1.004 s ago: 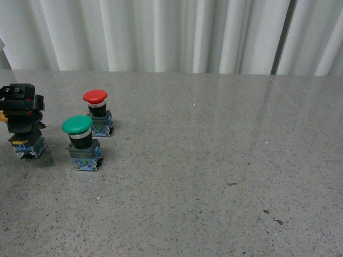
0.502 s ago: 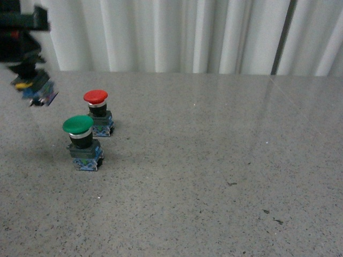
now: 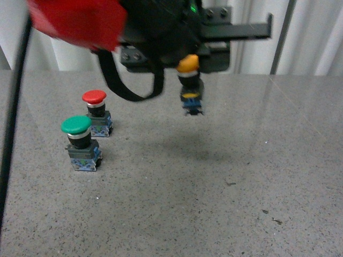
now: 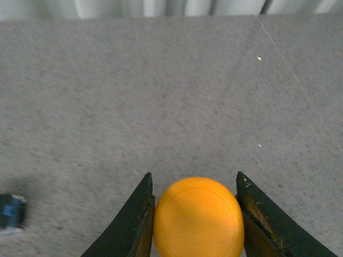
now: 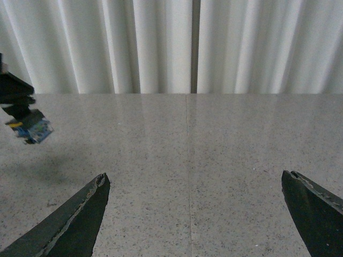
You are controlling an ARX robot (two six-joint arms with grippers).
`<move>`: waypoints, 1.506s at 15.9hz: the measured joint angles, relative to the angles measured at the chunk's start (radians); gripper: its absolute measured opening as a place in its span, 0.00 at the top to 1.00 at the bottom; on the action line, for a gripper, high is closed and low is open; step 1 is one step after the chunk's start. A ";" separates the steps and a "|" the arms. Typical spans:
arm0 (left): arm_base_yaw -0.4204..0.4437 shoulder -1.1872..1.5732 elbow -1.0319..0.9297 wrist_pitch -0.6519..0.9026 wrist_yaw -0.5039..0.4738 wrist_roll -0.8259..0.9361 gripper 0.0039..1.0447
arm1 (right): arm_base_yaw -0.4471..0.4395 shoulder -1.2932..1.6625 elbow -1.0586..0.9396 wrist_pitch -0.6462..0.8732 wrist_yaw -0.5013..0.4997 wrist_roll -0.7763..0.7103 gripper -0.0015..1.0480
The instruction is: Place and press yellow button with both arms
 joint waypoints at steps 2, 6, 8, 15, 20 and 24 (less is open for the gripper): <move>-0.049 0.049 0.036 -0.025 -0.033 -0.075 0.63 | 0.000 0.000 0.000 0.000 0.000 0.000 0.06; -0.049 0.095 0.055 -0.040 -0.118 -0.158 0.63 | 0.000 0.000 0.000 0.000 0.000 0.000 0.06; -0.040 0.117 0.055 -0.061 -0.114 -0.167 0.63 | 0.000 0.000 0.000 0.000 0.000 0.000 0.06; -0.027 0.183 0.116 -0.138 -0.115 -0.180 0.63 | 0.000 0.000 0.000 0.000 0.000 0.000 0.06; -0.038 0.183 0.116 -0.156 -0.103 -0.181 0.64 | 0.000 0.000 0.000 0.000 0.000 0.000 0.06; -0.037 0.183 0.116 -0.164 -0.085 -0.184 0.64 | 0.000 0.000 0.000 0.000 0.000 0.000 0.06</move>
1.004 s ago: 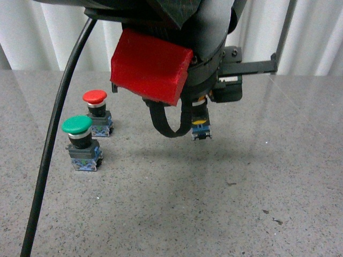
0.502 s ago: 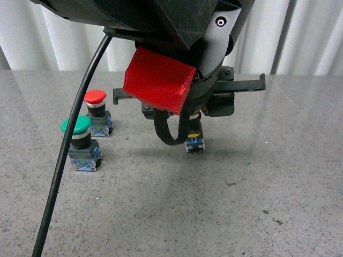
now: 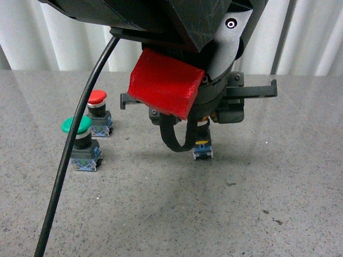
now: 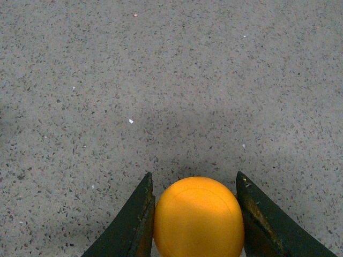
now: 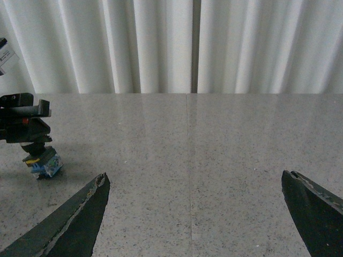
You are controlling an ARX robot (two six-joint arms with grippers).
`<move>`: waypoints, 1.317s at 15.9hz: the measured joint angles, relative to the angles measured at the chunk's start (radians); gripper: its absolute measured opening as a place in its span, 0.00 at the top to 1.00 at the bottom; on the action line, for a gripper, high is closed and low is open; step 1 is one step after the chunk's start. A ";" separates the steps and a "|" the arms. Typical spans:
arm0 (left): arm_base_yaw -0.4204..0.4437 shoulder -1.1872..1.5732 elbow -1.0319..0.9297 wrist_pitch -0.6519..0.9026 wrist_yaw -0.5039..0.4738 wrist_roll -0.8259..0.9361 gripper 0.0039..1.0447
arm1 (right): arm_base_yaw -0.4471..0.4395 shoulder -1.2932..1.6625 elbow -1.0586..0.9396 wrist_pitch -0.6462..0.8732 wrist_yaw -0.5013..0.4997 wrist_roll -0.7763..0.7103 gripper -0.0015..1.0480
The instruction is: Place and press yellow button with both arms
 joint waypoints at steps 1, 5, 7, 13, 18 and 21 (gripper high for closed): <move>0.000 0.000 0.000 0.000 0.002 0.000 0.64 | 0.000 0.000 0.000 0.000 0.000 0.000 0.06; 0.004 0.000 0.000 -0.002 0.020 -0.002 0.34 | 0.000 0.000 0.000 0.000 0.000 0.000 0.06; 0.005 0.000 -0.001 0.016 0.030 -0.002 0.15 | 0.000 0.000 0.000 0.000 0.000 0.000 0.06; 0.012 -0.011 -0.147 0.504 -0.061 0.167 0.06 | 0.000 0.000 0.000 0.000 0.000 0.000 0.06; 0.029 -0.010 -0.233 1.003 -0.214 0.470 0.14 | 0.000 0.000 0.000 0.000 0.000 0.000 0.06; 0.126 -0.208 -0.615 1.148 -0.168 0.472 0.45 | 0.000 0.000 0.000 0.001 -0.001 0.000 0.06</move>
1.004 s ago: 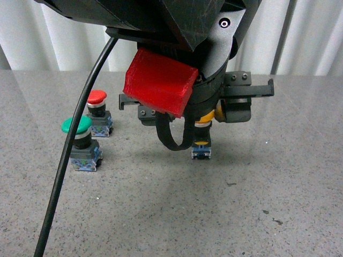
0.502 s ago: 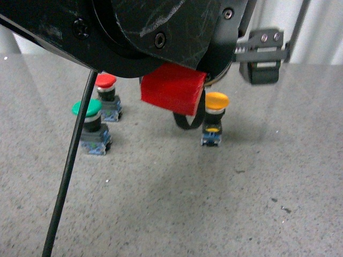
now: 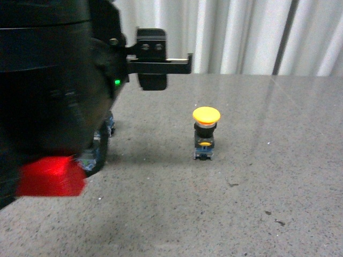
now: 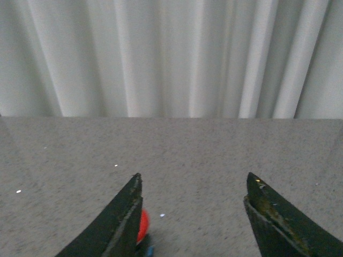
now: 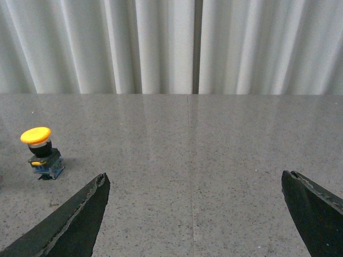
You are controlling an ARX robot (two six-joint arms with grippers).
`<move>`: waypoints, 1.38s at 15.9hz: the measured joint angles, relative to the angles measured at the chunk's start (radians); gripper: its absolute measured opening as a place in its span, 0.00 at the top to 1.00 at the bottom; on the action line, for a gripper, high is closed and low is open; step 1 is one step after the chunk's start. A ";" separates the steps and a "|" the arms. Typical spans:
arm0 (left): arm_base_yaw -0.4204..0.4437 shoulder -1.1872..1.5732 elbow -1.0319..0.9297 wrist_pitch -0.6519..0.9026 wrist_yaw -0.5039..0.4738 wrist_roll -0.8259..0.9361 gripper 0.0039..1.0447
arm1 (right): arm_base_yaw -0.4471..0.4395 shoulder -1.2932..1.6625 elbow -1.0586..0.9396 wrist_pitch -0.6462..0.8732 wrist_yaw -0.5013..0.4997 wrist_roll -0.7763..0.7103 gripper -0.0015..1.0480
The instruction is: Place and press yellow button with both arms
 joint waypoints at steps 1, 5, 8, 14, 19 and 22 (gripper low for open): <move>0.048 -0.095 -0.106 0.032 0.053 0.000 0.57 | 0.000 0.000 0.000 0.000 0.001 0.000 0.06; 0.202 -0.345 -0.406 0.036 0.206 -0.003 0.99 | 0.000 0.000 0.000 -0.001 0.001 0.000 0.06; 0.291 -0.472 -0.527 0.089 0.294 0.000 0.99 | 0.000 0.000 0.000 -0.001 0.001 0.000 0.06; 0.419 -0.766 -0.660 -0.120 0.423 0.000 0.99 | 0.000 0.000 0.000 -0.001 0.001 0.000 0.06; 0.534 -1.020 -0.701 -0.330 0.550 0.000 0.99 | 0.000 0.000 0.000 -0.001 0.001 0.000 0.06; 0.561 -1.157 -0.703 -0.451 0.571 0.000 0.99 | 0.000 0.000 0.000 -0.001 0.001 0.000 0.06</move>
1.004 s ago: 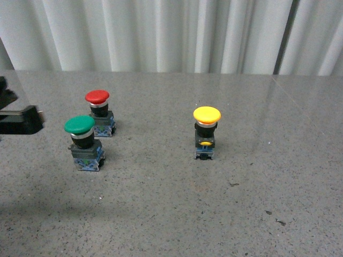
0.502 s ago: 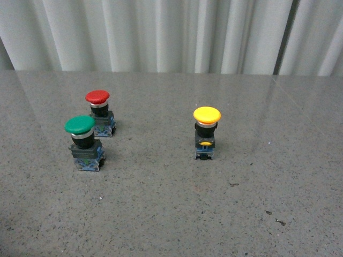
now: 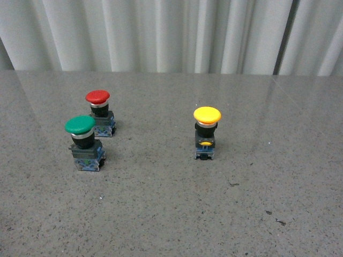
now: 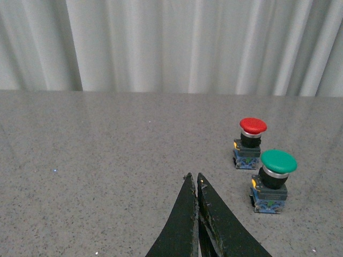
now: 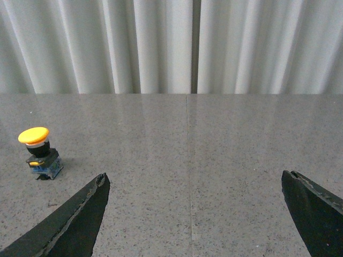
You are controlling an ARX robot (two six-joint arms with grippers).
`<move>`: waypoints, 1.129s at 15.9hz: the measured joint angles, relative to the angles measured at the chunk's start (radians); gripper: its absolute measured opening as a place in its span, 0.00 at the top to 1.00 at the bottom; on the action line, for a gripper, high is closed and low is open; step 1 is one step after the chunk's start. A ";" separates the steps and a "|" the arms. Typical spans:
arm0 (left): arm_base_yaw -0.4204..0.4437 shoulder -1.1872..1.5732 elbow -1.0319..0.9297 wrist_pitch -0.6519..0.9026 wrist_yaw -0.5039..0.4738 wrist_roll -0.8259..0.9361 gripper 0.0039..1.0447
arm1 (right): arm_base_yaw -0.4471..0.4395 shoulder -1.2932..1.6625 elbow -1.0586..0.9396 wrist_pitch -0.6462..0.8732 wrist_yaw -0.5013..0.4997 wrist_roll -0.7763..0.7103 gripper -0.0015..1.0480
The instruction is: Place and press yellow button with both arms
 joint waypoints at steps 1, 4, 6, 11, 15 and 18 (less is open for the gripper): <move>0.000 -0.044 0.000 -0.043 0.000 0.000 0.99 | 0.000 0.000 0.000 0.000 0.000 0.000 0.06; 0.002 -0.148 0.000 -0.140 0.000 0.000 0.99 | 0.000 0.000 0.000 0.000 0.000 0.000 0.06; 0.002 -0.210 0.000 -0.201 0.000 0.000 0.99 | 0.000 0.000 0.000 0.000 0.000 0.000 0.06; 0.002 -0.328 0.000 -0.316 0.000 0.000 0.99 | 0.000 0.000 0.000 0.000 0.000 0.000 0.06; 0.002 -0.392 0.000 -0.381 0.000 0.000 0.99 | 0.000 0.000 0.000 0.000 0.000 0.000 0.06; 0.002 -0.551 0.000 -0.584 0.000 0.000 0.99 | 0.000 0.000 0.000 0.000 0.000 0.000 0.06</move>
